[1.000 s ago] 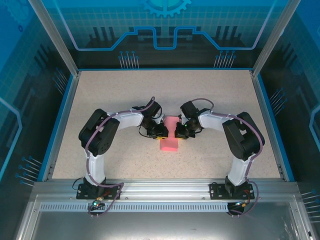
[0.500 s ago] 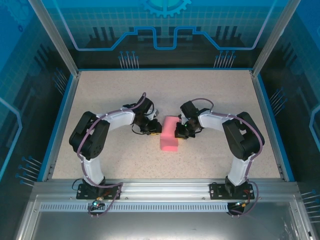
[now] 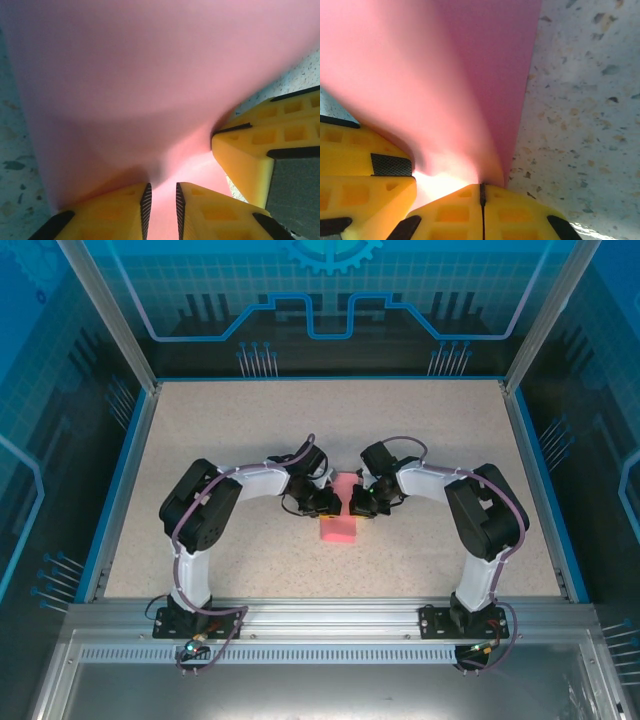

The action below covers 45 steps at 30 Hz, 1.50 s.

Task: Fold a paper plane with a square sheet of paper (fold left side to right side)

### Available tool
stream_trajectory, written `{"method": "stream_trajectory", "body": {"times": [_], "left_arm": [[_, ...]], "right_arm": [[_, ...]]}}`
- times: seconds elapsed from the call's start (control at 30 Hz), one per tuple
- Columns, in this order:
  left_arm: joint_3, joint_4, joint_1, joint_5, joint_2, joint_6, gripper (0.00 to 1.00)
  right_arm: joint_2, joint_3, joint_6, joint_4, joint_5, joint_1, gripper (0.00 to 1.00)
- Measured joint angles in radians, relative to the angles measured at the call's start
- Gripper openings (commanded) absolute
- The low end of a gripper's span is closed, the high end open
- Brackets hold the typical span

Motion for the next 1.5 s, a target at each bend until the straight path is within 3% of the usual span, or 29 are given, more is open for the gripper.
{"method": "stream_trajectory", "body": {"times": [0.4,0.93,1.5], "left_arm": [[-0.004,0.005,0.0,-0.003,0.0,-0.001,0.24],[-0.011,0.01,-0.001,-0.005,-0.004,0.001,0.25],[-0.192,0.058,-0.033,-0.023,-0.14,0.038,0.25]], "right_arm": [[-0.082,0.013,-0.037,0.056,-0.037,-0.022,0.07],[0.142,0.17,-0.045,0.053,-0.028,-0.024,0.06],[0.177,0.229,-0.041,-0.015,-0.041,-0.024,0.05]]}}
